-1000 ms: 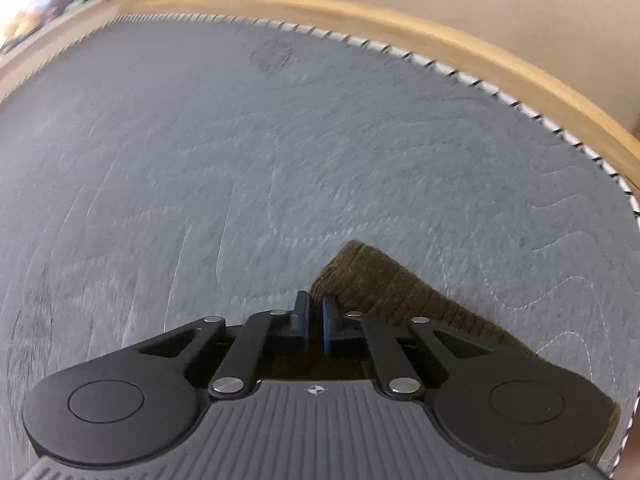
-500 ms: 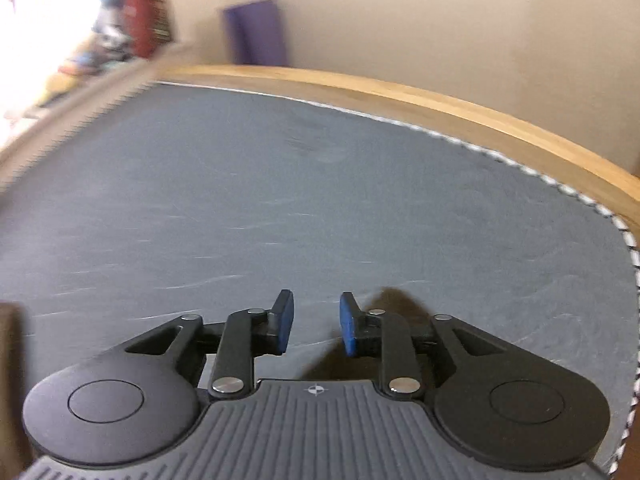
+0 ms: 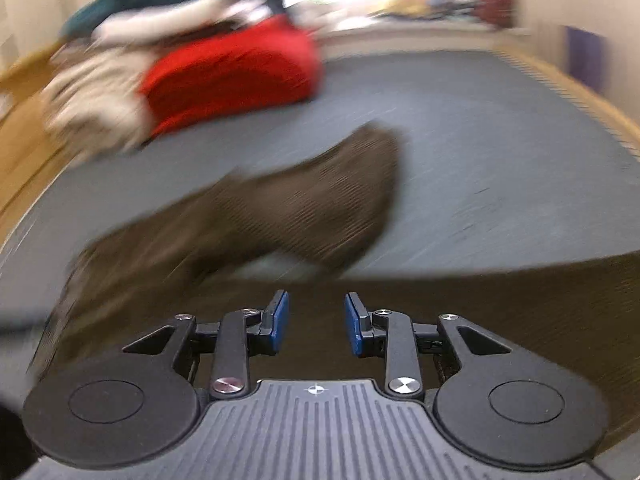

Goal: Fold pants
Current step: 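Grasp the waistband with the left tool while the right tool grasps the waistband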

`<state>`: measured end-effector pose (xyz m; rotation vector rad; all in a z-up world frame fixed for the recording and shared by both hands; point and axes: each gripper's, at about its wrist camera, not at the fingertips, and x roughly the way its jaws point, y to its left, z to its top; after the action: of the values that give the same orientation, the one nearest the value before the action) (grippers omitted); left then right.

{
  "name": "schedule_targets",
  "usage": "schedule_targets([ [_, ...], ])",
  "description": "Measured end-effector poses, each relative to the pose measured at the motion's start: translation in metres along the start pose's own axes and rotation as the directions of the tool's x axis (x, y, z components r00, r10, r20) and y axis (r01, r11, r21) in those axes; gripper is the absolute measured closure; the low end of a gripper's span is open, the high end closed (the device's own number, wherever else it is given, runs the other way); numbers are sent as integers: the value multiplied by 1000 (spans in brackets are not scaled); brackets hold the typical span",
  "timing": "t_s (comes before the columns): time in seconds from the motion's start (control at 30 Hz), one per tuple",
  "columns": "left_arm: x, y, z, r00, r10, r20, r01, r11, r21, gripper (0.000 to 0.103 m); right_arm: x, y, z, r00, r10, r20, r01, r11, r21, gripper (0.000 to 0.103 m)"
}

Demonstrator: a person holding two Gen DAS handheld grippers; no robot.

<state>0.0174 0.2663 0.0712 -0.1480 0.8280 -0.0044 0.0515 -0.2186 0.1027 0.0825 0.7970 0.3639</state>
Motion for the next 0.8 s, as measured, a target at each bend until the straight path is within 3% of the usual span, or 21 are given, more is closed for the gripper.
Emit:
schedule_targets([
  [0.07, 2, 26, 0, 998, 44, -37, -43, 999, 10, 66, 10, 41, -25, 997, 37, -62, -43, 994, -102, 71],
  [0.13, 7, 54, -4, 993, 42, -107, -53, 993, -105, 66, 22, 73, -46, 992, 61, -110, -84, 972, -219, 71],
  [0.27, 6, 76, -14, 994, 46, -101, -65, 978, -197, 61, 35, 136, -85, 972, 106, -211, -193, 870, -453, 71],
  [0.33, 8, 77, -14, 993, 41, -113, -63, 976, -208, 53, 39, 148, -98, 964, 106, -244, -223, 821, -526, 71],
  [0.4, 12, 74, -15, 990, 33, -137, -60, 978, -201, 39, 39, 157, -115, 958, 102, -267, -247, 766, -593, 70],
  [0.47, 20, 71, -15, 985, 31, -170, -63, 980, -187, 38, 44, 157, -120, 954, 94, -285, -259, 738, -623, 64],
  [0.53, 29, 67, -16, 977, 37, -212, -75, 982, -173, 38, 51, 153, -124, 951, 85, -297, -264, 722, -640, 58],
  [0.7, 46, 68, -22, 964, 23, -264, -71, 982, -173, 40, 61, 152, -131, 953, 60, -298, -260, 672, -694, 59],
  [0.77, 47, 69, -22, 964, 7, -267, -58, 982, -180, 53, 61, 152, -129, 953, 65, -295, -262, 666, -698, 77],
  [0.8, 46, 68, -22, 965, 5, -264, -54, 983, -177, 59, 64, 152, -128, 951, 70, -300, -269, 665, -696, 79],
])
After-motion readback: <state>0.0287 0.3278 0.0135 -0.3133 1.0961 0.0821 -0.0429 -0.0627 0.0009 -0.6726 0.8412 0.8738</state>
